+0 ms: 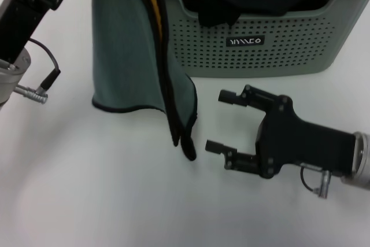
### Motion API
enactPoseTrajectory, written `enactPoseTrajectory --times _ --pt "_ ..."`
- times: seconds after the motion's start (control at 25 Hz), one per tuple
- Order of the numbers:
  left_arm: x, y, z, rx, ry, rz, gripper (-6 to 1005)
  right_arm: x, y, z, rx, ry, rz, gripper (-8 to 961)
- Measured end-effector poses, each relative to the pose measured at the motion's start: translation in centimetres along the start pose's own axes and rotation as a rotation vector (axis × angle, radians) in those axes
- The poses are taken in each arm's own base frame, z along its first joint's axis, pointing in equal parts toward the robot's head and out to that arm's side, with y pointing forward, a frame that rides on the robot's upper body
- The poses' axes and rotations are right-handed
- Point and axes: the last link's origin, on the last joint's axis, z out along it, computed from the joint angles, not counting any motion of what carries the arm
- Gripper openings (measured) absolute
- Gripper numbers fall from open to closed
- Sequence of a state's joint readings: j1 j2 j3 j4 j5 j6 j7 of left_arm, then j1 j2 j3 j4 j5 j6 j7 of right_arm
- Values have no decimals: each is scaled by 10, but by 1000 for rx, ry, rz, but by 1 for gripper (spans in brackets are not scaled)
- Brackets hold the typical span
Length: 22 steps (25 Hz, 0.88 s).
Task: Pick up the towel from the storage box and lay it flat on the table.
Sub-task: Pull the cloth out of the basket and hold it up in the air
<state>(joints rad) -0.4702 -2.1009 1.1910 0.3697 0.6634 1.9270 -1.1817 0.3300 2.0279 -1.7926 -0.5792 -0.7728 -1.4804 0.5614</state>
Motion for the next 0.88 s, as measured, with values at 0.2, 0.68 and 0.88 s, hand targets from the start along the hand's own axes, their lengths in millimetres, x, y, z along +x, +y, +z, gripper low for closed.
enactPoseTrajectory --times 0.2,0.68,0.88 --pt "1 -2 0 14 12 25 9 6 11 8 -18 18 -52 720" --pt "2 -5 1 32 14 32 9 11 21 13 78 17 -255 719" --pt "2 -5 3 28 21 32 9 13 20 19 88 36 -258 719"
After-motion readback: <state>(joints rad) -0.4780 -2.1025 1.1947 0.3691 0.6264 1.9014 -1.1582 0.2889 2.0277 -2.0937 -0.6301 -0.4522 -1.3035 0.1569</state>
